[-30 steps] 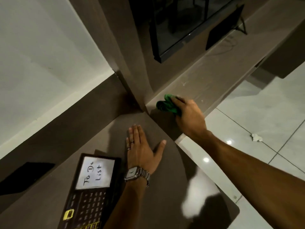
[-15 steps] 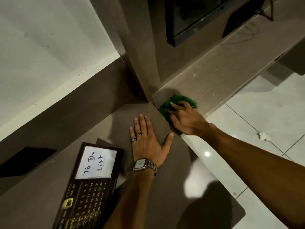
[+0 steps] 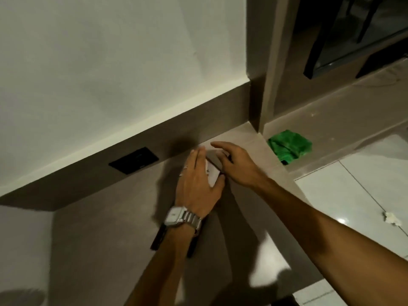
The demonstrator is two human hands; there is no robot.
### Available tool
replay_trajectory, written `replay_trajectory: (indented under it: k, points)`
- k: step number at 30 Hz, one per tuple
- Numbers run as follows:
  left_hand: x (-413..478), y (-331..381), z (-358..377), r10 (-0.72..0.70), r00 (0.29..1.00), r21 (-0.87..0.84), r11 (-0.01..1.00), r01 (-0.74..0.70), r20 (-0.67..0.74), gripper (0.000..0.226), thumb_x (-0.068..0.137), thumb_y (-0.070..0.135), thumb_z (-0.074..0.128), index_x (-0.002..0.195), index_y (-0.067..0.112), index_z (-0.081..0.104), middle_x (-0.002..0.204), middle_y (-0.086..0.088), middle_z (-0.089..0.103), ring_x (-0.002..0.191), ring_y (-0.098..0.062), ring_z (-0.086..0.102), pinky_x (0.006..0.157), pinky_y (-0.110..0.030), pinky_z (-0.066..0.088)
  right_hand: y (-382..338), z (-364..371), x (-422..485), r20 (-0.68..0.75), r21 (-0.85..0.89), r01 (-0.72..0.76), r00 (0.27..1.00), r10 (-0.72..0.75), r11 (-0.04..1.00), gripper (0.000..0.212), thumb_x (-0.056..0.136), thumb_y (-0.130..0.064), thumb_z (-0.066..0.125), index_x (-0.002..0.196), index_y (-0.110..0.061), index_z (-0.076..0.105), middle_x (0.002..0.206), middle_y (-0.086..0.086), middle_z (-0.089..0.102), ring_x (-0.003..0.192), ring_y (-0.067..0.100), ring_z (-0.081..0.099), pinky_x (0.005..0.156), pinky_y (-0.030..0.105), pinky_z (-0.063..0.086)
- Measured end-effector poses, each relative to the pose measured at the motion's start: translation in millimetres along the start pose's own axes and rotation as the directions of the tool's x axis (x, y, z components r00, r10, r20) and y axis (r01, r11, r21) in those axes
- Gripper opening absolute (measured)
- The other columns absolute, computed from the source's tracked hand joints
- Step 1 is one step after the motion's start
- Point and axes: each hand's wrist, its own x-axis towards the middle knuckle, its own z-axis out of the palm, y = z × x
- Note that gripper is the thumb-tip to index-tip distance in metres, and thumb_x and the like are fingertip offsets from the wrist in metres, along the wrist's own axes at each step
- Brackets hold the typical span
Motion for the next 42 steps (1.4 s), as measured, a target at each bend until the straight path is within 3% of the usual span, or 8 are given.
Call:
replay_trajectory:
  k: [5,7,9,11,13,19,23,42]
  points:
    - [-77,-57,-60,-0.319,0.93,0.007,0.946,0.323,0.184,0.092,0.068,0.054,0.075,0.144,0.022,0.034,0.149,-0.002,0.04,0.137,-0.022,0.036,0.113,-0.044,0.033,-26,33,3,0.067,0.1,-0.054,0.997,0.047,0.994,0.04,0.101,-0.027,0.045,0.14,-0.018,0.047,0.132,0.006,0.059,0.098,0.015,0.066,0.077,0.031,0.059]
    - [-102,-77,-75,-0.396,0.868,0.024,0.912,0.409,0.3,0.068,0.065,0.046,0.081,0.125,0.026,0.056,0.124,0.003,0.063,0.117,-0.019,0.056,0.095,-0.03,0.048,-26,41,3,0.005,0.112,-0.085,0.996,0.085,0.99,0.037,0.101,-0.026,0.046,0.136,-0.015,0.052,0.129,0.009,0.061,0.101,0.02,0.066,0.081,0.034,0.059]
    - [-117,-89,-82,-0.445,0.83,0.029,0.886,0.463,0.336,0.023,0.066,0.031,0.083,0.084,0.032,0.069,0.077,0.013,0.07,0.078,-0.013,0.066,0.063,-0.013,0.046,-27,46,2,-0.038,0.179,-0.148,0.987,0.157,0.973,0.029,0.1,-0.025,0.046,0.125,-0.017,0.06,0.114,0.007,0.067,0.095,0.019,0.067,0.076,0.031,0.059]
    - [-126,-98,-80,-0.52,0.802,-0.058,0.828,0.558,0.294,0.018,0.069,0.017,0.082,0.068,0.029,0.068,0.06,0.01,0.067,0.06,-0.013,0.063,0.058,-0.021,0.049,-27,46,3,-0.051,0.215,-0.214,0.972,0.23,0.953,0.023,0.099,-0.026,0.048,0.115,-0.021,0.064,0.101,0.003,0.069,0.09,0.019,0.068,0.073,0.035,0.059]
    - [-132,-106,-76,-0.586,0.773,-0.175,0.757,0.63,0.244,0.013,0.072,0.009,0.079,0.072,0.019,0.072,0.059,0.001,0.068,0.053,-0.013,0.061,0.059,-0.029,0.053,-26,44,3,-0.088,0.189,-0.236,0.963,0.256,0.953,0.021,0.098,-0.023,0.051,0.111,-0.017,0.067,0.097,0.006,0.071,0.085,0.02,0.07,0.072,0.039,0.06]
    - [-130,-129,-81,-0.608,0.788,-0.307,0.734,0.605,0.098,0.009,0.076,0.004,0.075,0.083,0.01,0.074,0.074,-0.018,0.073,0.07,-0.033,0.071,0.073,-0.05,0.061,-16,33,-17,-0.148,0.17,-0.258,0.948,0.283,0.951,0.019,0.094,-0.017,0.059,0.108,-0.011,0.07,0.089,-0.001,0.071,0.078,0.011,0.071,0.068,0.028,0.061]
    - [-119,-140,-93,-0.628,0.776,-0.355,0.716,0.601,0.048,0.012,0.077,0.0,0.073,0.087,0.006,0.073,0.078,-0.022,0.073,0.073,-0.033,0.07,0.074,-0.053,0.06,-13,29,-39,-0.124,0.221,-0.306,0.933,0.337,0.926,0.013,0.094,-0.014,0.061,0.103,-0.012,0.069,0.089,0.003,0.073,0.072,0.01,0.073,0.062,0.027,0.06]
    - [-117,-162,-101,-0.605,0.796,-0.355,0.742,0.569,0.011,0.018,0.078,-0.001,0.071,0.096,0.002,0.072,0.083,-0.022,0.074,0.082,-0.036,0.072,0.078,-0.043,0.06,-25,36,-69,-0.062,0.293,-0.289,0.945,0.32,0.911,0.011,0.093,-0.01,0.059,0.092,-0.018,0.067,0.086,0.009,0.074,0.072,0.014,0.073,0.06,0.021,0.059]
